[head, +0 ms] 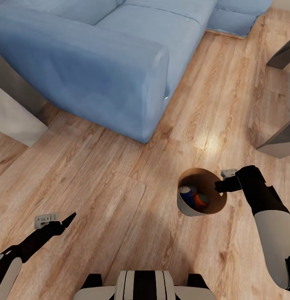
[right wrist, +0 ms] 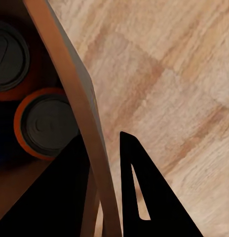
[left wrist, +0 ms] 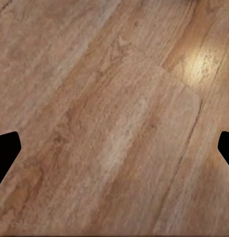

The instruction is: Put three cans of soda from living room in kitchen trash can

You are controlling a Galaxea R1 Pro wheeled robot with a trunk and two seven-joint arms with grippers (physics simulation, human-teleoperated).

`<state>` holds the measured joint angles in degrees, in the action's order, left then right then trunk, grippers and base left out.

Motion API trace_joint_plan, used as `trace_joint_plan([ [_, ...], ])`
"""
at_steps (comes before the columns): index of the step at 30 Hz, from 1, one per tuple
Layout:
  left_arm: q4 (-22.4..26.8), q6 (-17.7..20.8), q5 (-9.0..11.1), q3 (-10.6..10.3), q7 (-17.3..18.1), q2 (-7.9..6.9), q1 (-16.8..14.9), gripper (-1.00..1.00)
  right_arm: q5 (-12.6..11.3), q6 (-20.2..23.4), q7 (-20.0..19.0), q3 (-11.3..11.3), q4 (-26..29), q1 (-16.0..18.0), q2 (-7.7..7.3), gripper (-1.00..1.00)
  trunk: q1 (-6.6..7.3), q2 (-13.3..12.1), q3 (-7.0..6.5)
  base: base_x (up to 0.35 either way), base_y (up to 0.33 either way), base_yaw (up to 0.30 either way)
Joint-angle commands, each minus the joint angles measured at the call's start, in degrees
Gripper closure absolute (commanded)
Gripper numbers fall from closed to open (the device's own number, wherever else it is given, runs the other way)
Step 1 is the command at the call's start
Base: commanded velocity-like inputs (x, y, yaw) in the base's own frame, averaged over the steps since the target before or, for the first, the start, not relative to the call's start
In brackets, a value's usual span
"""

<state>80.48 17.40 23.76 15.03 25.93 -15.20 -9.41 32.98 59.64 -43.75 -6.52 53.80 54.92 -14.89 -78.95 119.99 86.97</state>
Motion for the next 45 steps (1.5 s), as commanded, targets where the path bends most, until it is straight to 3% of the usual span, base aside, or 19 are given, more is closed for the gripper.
trace_joint_plan([
  [1,-0.26,0.0,0.03,-0.01,0.0,0.0,0.0,-1.0,-0.81,0.36,-0.37,-0.04,-0.01,0.02,-0.03,1.0,-0.22,0.42,0.18,0.0,0.0,0.0],
  [28,-1.11,-0.09,-0.03,-0.09,-0.04,0.0,0.0,-1.0,-0.81,0.36,-0.37,-0.11,-0.01,0.01,-0.34,1.0,-5.49,10.04,4.49,0.0,0.0,0.0],
  [31,-1.37,-0.14,-0.03,-0.09,-0.05,0.0,0.0,-1.0,-0.81,0.36,-0.37,-0.08,-0.01,0.01,-0.23,1.0,-5.49,10.04,4.49,0.0,0.0,0.0],
  [45,-1.64,-0.98,-0.03,-0.08,-0.55,0.0,0.0,-1.0,-0.81,0.36,-0.37,-0.07,-0.01,0.01,-0.41,1.0,-8.57,15.66,7.0,0.0,0.0,0.0],
])
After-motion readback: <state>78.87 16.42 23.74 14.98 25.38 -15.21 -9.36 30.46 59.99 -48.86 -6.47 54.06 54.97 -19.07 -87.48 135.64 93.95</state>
